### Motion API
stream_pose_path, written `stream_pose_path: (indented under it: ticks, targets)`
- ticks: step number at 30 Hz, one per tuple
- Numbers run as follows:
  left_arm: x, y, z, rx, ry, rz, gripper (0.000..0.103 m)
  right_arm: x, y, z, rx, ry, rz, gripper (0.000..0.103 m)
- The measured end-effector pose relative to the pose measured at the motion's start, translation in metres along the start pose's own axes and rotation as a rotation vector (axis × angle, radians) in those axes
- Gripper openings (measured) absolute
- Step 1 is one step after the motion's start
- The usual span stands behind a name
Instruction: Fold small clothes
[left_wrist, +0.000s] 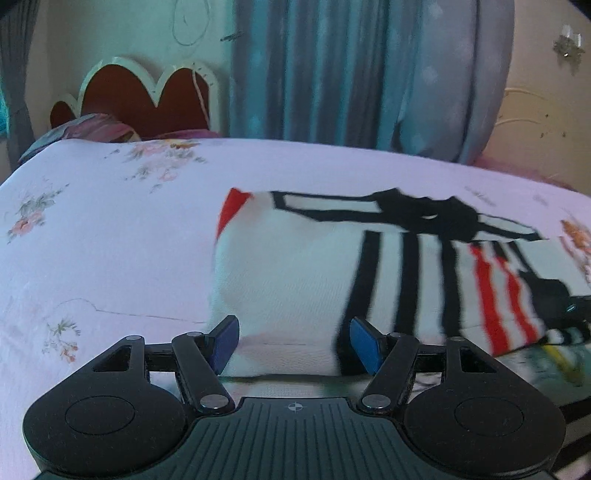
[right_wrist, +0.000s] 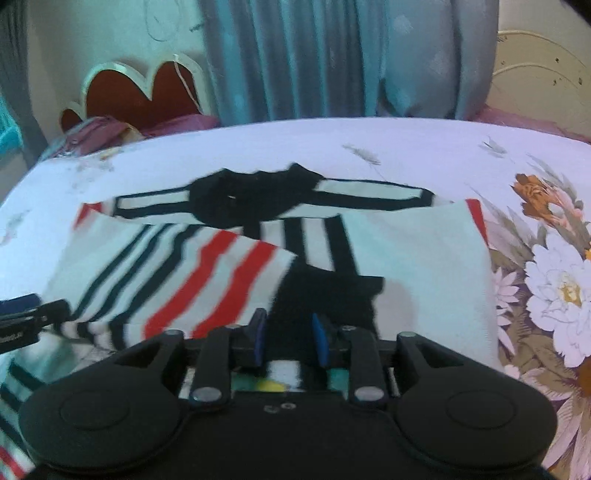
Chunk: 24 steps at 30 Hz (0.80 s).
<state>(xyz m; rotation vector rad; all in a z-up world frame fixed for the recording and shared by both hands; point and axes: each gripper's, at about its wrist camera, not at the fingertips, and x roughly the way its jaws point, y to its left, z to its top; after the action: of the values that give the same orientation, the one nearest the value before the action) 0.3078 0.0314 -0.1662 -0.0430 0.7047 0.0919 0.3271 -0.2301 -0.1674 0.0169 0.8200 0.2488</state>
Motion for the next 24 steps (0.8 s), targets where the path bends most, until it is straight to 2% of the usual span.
stream_pose_path:
  ticks: [3,9,14,18,24]
  targets:
    - [0.009,-0.008,-0.009,0.035,0.048,0.005,0.066,0.008,0.003,-0.009,-0.041,0.028,-0.023,0.032]
    - [-0.001,-0.013,-0.006,0.000,0.053,0.004,0.066,-0.006,-0.002,-0.006,-0.015,0.016,-0.005,0.034]
    - [-0.001,-0.026,-0.010,-0.009,0.079,0.012,0.066,-0.004,-0.008,-0.009,-0.009,0.044,0.001,0.037]
    - [0.002,-0.038,-0.001,-0.027,0.073,0.016,0.066,-0.011,-0.001,0.000,-0.042,0.008,0.037,0.037]
    - [0.023,-0.064,0.026,-0.020,0.052,0.009,0.066,0.004,0.011,0.027,-0.076,-0.018,0.075,0.037]
